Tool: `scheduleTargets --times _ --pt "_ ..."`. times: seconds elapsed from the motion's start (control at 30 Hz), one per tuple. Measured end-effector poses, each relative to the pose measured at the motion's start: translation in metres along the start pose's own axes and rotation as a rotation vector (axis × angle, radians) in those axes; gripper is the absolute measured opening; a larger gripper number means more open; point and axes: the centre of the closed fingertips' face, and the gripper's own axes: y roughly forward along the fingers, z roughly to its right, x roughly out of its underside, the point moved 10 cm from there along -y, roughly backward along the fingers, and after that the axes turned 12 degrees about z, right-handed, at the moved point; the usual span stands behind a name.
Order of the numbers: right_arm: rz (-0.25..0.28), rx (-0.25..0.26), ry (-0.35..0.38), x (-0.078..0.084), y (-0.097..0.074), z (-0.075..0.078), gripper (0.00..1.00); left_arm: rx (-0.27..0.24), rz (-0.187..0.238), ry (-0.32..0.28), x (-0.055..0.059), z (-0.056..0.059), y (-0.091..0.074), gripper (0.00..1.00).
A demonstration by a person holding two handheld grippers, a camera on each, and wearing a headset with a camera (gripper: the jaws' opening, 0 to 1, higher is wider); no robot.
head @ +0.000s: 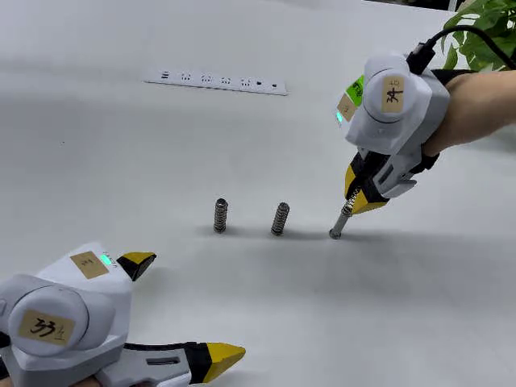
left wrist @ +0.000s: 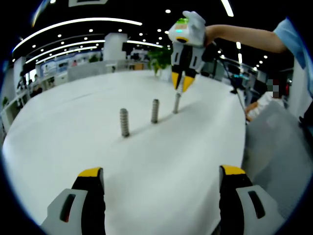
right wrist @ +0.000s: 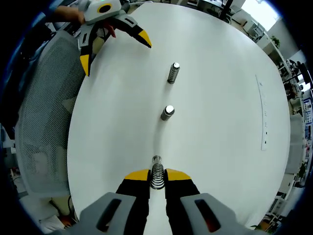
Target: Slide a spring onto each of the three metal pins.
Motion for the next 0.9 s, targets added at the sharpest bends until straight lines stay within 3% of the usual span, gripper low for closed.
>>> scheduleTargets --times 0.4,0.9 --pt "-0.019 -0.031 -0.002 0.001 0.017 0.004 0.13 -0.006 -0.003 -0.008 0.000 -0.004 -0.004 0.99" --pt "-0.037 -0.046 0.018 0.014 0.041 0.012 0.13 0.004 -0.015 -0.019 0.005 -0.007 -0.003 0.98"
